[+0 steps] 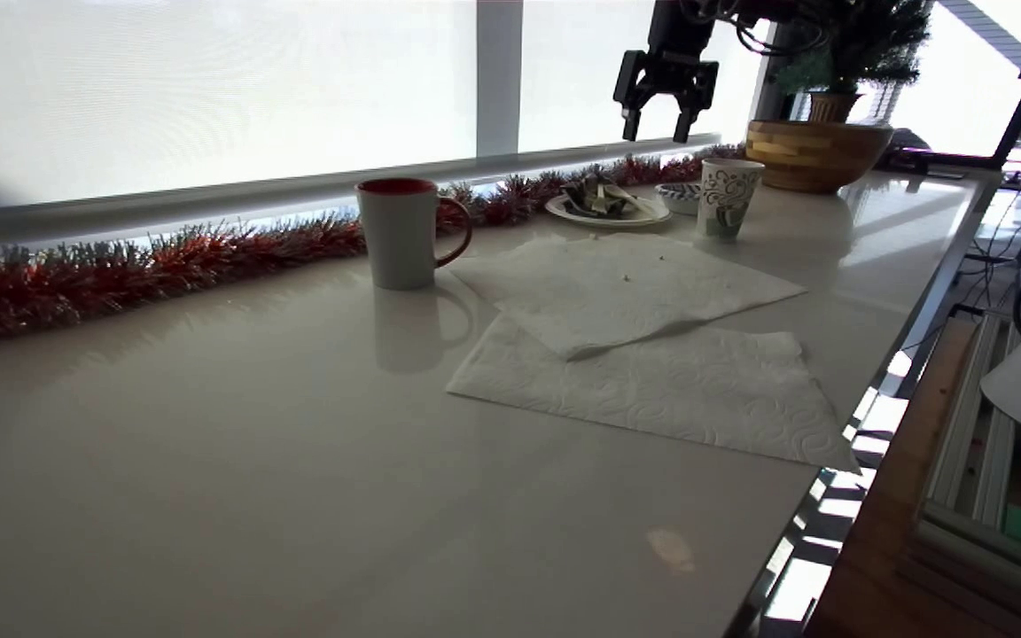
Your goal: Put the black packet, the plastic knife and fork on the white plate
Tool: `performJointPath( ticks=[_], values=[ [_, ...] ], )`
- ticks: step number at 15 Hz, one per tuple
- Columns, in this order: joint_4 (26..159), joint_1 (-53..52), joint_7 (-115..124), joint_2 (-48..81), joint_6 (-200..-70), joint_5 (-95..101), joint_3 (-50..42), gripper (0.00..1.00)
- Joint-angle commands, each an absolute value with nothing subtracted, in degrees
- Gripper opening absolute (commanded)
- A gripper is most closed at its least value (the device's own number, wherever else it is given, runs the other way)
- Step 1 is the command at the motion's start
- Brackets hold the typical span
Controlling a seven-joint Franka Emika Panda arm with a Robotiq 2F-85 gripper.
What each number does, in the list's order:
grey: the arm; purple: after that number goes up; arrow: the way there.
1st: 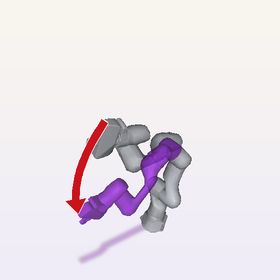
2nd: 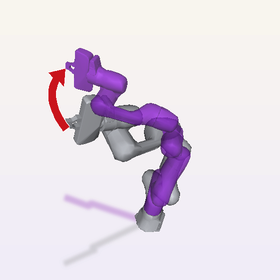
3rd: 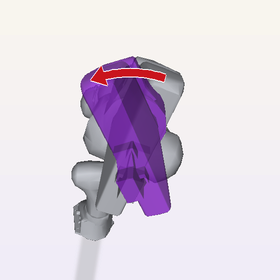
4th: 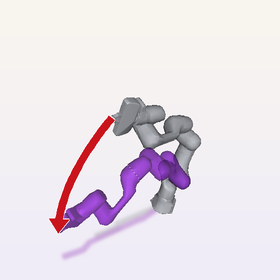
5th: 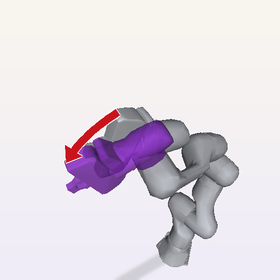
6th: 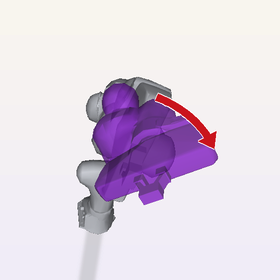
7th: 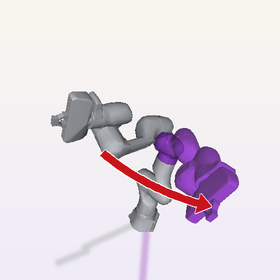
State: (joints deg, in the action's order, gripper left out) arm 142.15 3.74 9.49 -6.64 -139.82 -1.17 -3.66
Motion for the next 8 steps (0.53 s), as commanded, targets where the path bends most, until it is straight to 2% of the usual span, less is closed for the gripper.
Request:
performJointPath(
  ticks=[1,3,4,8],
  values=[
    [150.7,2.0,9.5,-17.1,-142.1,4.9,0.2,1.0],
    [153.3,0.1,6.4,-20.9,-143.6,3.6,1.8,1.0],
    [148.6,1.4,8.4,-15.1,-141.4,2.9,1.2,1.0],
    [149.4,1.3,8.6,-16.0,-141.5,2.8,1.5,1.0]
  ],
)
